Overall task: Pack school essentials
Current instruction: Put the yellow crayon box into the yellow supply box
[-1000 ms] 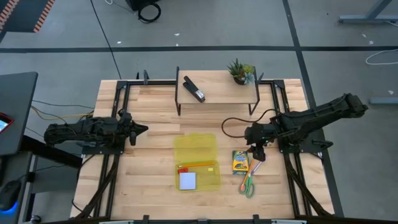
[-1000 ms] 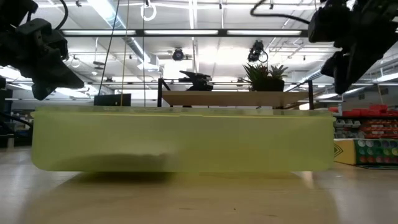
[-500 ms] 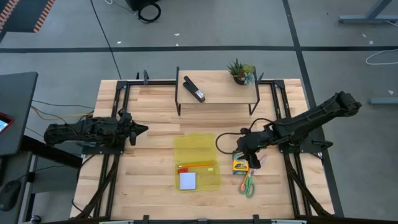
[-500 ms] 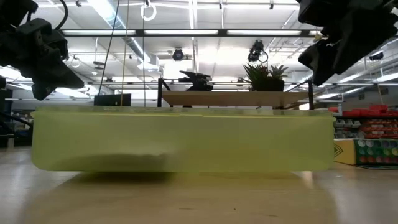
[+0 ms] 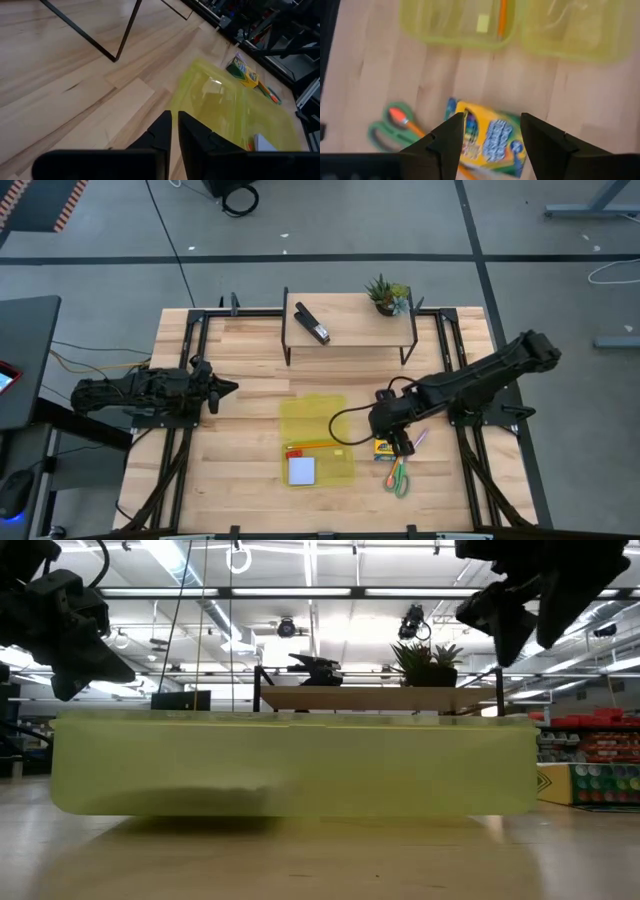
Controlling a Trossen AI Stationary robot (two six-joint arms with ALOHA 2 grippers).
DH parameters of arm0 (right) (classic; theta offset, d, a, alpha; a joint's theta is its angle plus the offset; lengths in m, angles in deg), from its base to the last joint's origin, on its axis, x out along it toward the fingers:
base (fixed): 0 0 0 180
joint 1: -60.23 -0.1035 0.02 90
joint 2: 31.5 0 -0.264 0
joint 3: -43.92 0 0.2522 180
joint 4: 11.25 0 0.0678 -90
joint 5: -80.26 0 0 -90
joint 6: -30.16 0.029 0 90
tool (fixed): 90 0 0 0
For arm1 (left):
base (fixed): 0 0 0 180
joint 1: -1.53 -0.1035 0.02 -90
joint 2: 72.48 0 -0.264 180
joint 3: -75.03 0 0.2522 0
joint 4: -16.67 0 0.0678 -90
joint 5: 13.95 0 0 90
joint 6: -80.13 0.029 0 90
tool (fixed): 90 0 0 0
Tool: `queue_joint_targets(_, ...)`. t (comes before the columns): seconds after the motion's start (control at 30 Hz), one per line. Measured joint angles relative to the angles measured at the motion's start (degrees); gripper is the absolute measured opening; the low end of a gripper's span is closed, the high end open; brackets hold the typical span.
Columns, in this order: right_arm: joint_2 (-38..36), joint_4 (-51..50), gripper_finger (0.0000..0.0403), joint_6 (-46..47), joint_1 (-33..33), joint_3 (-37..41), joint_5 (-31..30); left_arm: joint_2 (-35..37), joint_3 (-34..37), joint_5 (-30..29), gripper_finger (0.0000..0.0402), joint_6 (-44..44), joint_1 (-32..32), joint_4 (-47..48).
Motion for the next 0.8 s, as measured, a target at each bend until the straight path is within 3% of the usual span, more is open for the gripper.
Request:
queue_joint_targets(0.27, 0.67, -6.7, 0.026, 0.11, -0.03, -1.52, 3.63, 0.0, 0.0, 0.01, 0.0028, 0.01, 0.01, 0.02)
queue_joint_targets(0.43, 0.63, -8.44, 0.0305, -8.88, -1.16, -1.52, 8.26, 0.0, 0.0, 0.01, 0.0035, 0.04, 0.0, 0.01)
queue_joint_targets(0.6, 0.63, -9.01, 0.0332, -17.88, -3.21, -1.52, 6.76, 0.0, 0.0, 0.0, 0.004, 0.04, 0.0, 0.01)
queue_joint_targets(0.8, 0.63, -9.23, 0.0337, -28.09, -3.69, -1.52, 5.8, 0.0, 0.0, 0.01, 0.0031, 0.04, 0.0, 0.02)
